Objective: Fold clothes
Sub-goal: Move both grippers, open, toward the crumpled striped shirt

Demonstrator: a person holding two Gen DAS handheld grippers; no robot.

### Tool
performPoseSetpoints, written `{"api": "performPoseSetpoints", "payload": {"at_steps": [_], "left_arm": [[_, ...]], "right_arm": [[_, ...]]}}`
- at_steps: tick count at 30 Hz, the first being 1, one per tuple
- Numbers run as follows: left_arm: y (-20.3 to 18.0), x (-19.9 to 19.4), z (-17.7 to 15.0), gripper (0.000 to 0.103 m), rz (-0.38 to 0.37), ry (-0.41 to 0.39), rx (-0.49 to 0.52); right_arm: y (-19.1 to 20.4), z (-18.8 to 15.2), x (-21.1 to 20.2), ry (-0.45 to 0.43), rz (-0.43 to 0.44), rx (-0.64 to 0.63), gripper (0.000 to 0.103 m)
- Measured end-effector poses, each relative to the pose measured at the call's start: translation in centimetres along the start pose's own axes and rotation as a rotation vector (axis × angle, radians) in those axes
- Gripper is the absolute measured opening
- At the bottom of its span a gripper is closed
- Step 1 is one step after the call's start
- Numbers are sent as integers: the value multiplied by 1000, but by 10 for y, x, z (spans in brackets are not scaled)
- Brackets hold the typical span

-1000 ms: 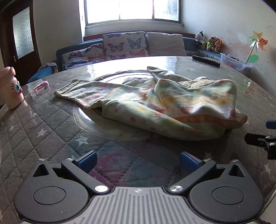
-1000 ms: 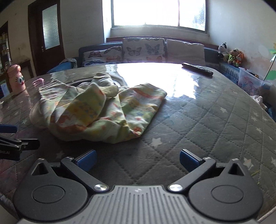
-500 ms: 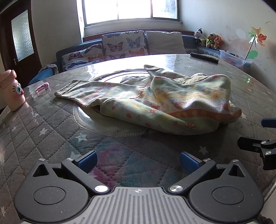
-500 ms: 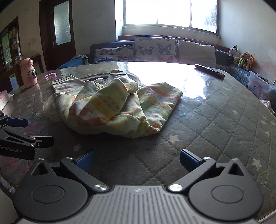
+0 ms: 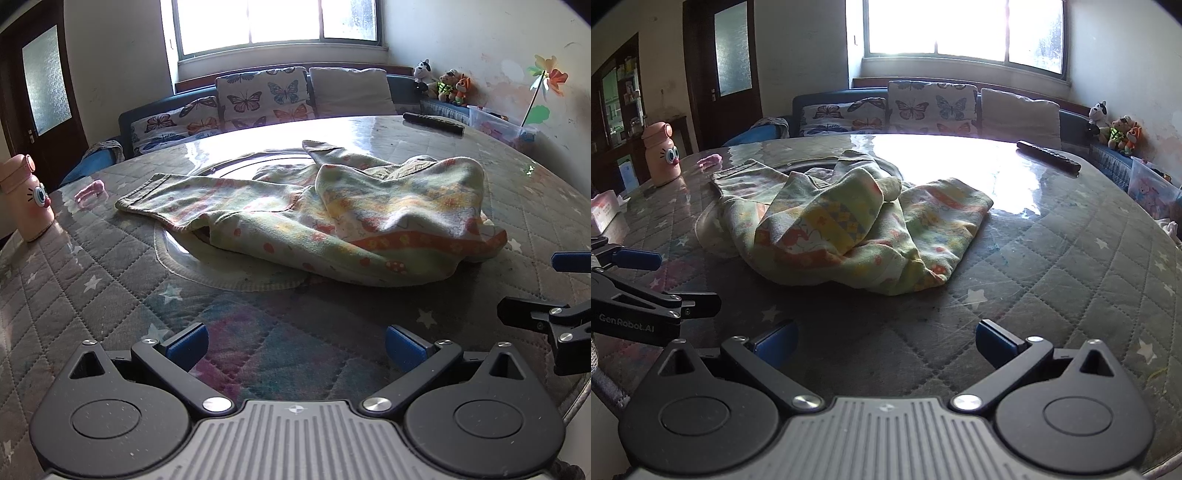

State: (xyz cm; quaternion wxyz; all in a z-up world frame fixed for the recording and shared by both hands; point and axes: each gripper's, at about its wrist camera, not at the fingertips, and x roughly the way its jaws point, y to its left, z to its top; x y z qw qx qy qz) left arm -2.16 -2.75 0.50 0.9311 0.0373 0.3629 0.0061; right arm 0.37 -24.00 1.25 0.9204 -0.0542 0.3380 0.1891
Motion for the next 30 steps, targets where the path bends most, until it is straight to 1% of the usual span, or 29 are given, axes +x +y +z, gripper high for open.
{"api": "performPoseSetpoints", "payload": {"at_steps": [30], "left_arm": [[-5,-1,4,103,4,-3,18]], "right_arm": [[3,6,0,-11,17,-12,103]]}}
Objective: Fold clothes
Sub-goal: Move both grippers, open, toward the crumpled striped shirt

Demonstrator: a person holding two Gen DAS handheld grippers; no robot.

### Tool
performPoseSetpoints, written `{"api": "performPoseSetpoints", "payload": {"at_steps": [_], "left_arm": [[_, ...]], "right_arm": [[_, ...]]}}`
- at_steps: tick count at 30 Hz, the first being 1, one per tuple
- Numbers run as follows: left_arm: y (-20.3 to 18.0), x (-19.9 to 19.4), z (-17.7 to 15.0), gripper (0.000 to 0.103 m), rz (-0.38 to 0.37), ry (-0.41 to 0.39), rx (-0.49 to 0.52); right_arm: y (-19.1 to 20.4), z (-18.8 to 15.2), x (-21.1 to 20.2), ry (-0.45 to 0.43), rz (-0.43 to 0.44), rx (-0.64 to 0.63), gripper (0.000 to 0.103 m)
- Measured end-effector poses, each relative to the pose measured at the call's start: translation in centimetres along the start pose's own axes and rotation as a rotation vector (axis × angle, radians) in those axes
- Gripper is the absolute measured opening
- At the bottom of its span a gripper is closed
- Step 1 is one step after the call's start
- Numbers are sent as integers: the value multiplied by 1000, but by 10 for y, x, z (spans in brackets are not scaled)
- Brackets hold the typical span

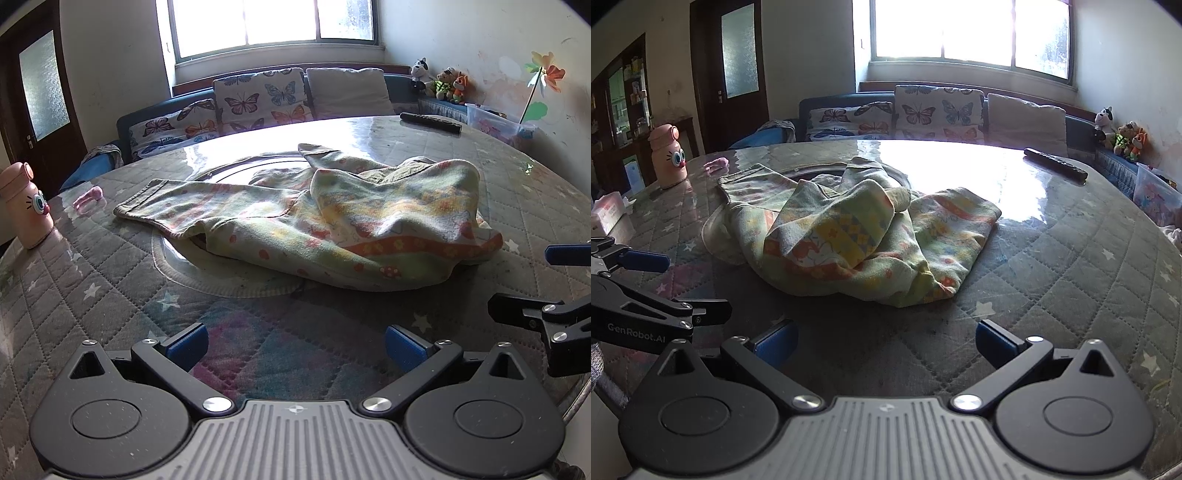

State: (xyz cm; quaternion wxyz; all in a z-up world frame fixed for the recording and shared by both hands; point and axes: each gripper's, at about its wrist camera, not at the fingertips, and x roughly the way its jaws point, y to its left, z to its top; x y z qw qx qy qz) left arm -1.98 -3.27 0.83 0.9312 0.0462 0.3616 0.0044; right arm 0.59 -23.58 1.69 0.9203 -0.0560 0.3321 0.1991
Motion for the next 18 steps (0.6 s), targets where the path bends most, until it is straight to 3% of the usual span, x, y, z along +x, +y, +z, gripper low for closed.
{"api": "performPoseSetpoints", "payload": {"at_steps": [18], "left_arm": [[2,3,10,103,0,-6,6]], "right_arm": [[3,7,3,1,12,-11,103]]}}
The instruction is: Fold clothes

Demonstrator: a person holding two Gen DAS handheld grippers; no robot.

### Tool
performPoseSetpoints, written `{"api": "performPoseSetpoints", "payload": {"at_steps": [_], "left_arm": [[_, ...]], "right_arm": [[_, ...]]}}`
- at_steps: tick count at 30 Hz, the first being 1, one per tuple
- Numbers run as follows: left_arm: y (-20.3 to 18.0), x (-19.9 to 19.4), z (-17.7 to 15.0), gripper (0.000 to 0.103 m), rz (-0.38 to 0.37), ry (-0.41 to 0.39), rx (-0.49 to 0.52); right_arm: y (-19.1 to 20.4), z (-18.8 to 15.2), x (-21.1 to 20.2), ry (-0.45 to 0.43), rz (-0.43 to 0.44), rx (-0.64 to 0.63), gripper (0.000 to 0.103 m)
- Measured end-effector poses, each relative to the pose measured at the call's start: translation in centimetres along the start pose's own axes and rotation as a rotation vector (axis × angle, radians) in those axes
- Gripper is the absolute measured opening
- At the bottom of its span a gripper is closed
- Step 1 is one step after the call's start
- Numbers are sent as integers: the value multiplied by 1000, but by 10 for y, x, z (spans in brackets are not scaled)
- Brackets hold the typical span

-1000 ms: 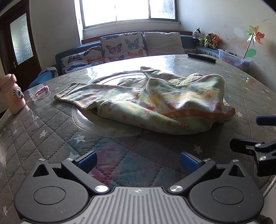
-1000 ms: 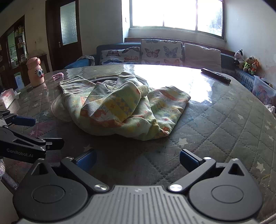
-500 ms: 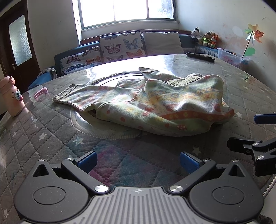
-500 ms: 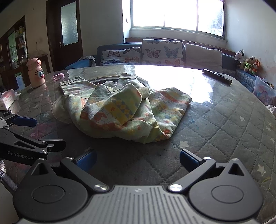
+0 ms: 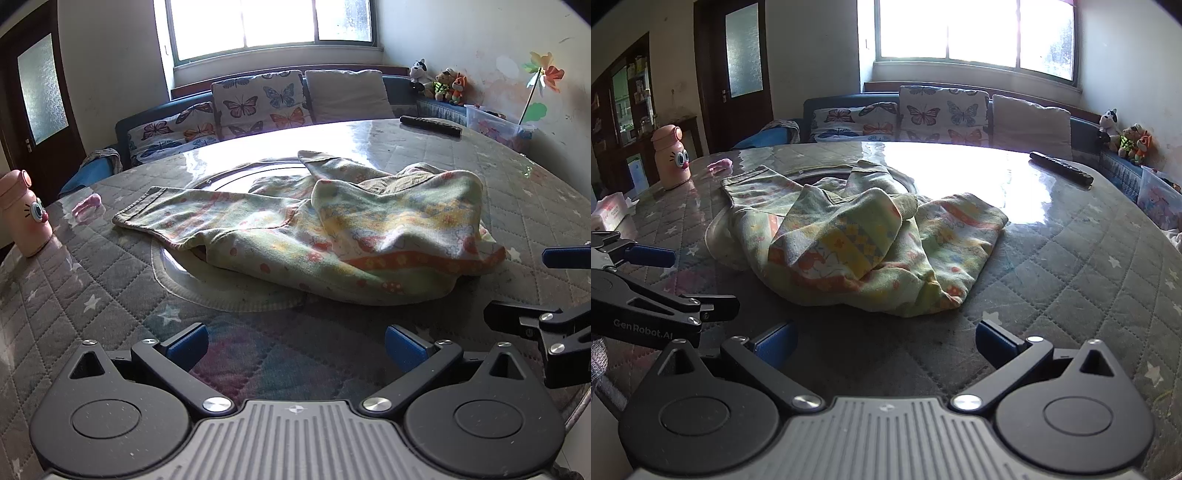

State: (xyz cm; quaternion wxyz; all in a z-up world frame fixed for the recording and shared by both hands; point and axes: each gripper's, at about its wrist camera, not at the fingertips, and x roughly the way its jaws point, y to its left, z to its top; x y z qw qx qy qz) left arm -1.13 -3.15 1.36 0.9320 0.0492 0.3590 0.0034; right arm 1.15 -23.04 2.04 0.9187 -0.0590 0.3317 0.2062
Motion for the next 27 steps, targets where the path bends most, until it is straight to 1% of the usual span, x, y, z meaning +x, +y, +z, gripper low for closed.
{"api": "performPoseSetpoints", "payload": {"at_steps": [12,22,27], "left_arm": [[5,4,11,103,-6,-6,-3],[16,9,32,103,6,-34,-13],[21,14,47,103,1,-46,-27]], "right_arm": [[1,8,5,1,11,-9,103],[1,25,9,-13,54,-22,103],[-2,36,11,-30,83,-3,103]]}}
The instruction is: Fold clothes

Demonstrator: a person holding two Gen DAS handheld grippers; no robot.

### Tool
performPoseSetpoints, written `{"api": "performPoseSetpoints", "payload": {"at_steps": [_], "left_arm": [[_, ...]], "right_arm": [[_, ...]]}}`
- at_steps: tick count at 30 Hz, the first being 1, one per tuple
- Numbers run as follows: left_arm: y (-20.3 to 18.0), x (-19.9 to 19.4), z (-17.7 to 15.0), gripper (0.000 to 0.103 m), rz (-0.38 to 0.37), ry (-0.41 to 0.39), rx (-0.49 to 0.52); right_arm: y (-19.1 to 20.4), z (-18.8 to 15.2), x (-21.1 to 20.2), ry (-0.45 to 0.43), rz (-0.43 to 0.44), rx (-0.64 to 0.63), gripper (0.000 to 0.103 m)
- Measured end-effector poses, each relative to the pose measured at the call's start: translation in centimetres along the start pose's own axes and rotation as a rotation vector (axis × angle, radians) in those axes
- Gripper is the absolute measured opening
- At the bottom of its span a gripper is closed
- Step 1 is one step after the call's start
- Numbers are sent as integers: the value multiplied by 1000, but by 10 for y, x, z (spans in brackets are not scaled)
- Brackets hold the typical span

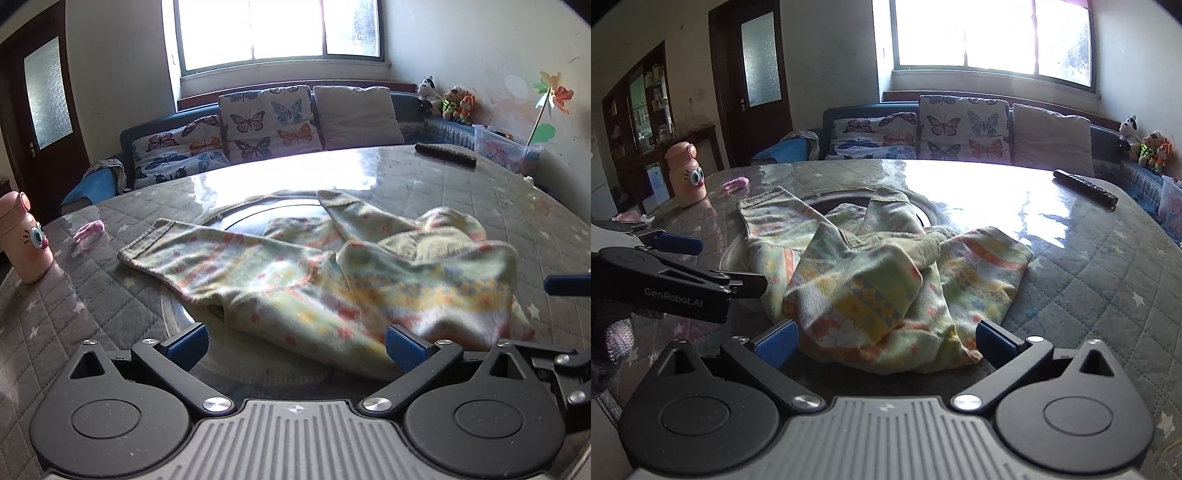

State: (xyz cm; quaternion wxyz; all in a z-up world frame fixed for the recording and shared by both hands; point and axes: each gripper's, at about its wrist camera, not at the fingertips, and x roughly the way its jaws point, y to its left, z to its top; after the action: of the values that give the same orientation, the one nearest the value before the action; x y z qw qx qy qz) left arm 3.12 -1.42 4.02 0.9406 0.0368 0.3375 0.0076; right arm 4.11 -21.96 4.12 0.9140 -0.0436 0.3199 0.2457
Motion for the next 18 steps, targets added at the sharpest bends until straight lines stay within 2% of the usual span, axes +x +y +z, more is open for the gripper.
{"api": "performPoseSetpoints", "payload": {"at_steps": [6,12,18], "left_arm": [[2,13,21,103,-5,-7,-9],[6,33,50,103,-33,6,-61],[3,62,67,102,-105,65,-77]], "right_arm": [[-3,16,8,-10,35,0,103],[0,28,15,-20,62,-19,103],[-1,33,25,-8,74,-32,103]]}}
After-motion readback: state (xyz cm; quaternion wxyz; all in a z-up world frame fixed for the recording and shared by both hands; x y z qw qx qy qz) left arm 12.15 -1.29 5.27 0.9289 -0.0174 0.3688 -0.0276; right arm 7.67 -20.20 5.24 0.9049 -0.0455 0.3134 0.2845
